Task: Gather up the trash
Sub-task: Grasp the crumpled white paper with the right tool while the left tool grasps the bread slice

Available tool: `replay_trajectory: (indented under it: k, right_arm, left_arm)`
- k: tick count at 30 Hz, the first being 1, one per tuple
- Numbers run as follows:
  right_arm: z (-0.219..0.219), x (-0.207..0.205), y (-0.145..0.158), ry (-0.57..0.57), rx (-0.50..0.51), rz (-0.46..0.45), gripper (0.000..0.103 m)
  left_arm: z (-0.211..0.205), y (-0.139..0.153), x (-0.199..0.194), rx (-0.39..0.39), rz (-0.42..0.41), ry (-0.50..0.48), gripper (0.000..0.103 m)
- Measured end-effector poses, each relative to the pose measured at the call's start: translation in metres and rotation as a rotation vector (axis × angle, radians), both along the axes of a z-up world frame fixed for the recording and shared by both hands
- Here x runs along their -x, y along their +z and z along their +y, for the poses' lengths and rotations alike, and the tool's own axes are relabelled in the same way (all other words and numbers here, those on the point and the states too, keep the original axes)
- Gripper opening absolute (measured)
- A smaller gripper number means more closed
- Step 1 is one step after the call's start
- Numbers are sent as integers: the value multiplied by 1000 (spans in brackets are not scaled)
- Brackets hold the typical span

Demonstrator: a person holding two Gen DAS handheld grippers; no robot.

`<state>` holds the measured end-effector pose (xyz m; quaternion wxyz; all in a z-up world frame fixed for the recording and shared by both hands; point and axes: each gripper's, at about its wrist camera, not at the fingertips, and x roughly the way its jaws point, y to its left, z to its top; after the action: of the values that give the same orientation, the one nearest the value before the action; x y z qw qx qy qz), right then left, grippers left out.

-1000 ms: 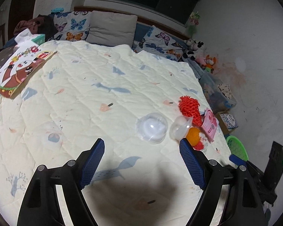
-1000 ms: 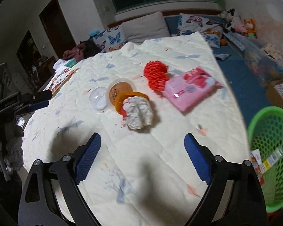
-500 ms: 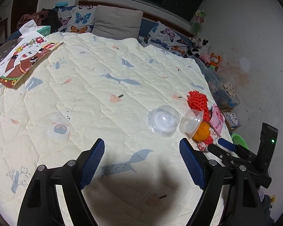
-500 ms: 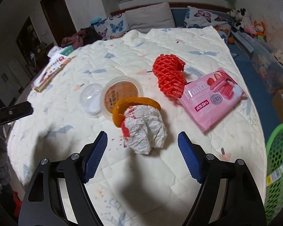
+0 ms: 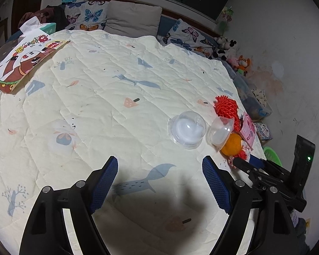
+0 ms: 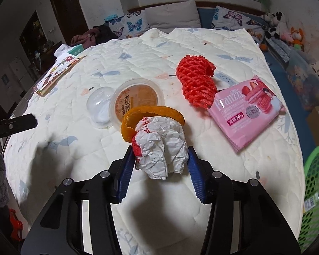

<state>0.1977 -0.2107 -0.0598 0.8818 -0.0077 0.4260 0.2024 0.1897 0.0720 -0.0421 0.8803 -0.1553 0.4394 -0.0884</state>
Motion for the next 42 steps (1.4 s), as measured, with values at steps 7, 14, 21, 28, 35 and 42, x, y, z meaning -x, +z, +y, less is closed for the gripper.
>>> replay_trajectory:
  k: [7,14,21,28,35,42]
  right_arm:
    - [-12,27,3,18,-19,8,49]
    - [-26,55,15,11,-65,-15,49]
    - [-49,80,29,-23,-84,-39,49]
    - [-67,96,29,-72,-116,-43,49]
    - [-88,107,26,-122,-143,-40,49]
    - [-105,115,23,-163,-158,-36,49]
  left_arm:
    - [-14,0,-3,-7,-2,-37,79]
    - [-36,0,-2,-16,-3,-98,79]
    - [-69,-3,-2,-23,4,-206,73]
    - [-108,-13,-4,-63,33,-307,75]
    - [-146,-30,-9,-186,32,-373,76]
    - [-152,-39,-26,-214,48,-353,75]
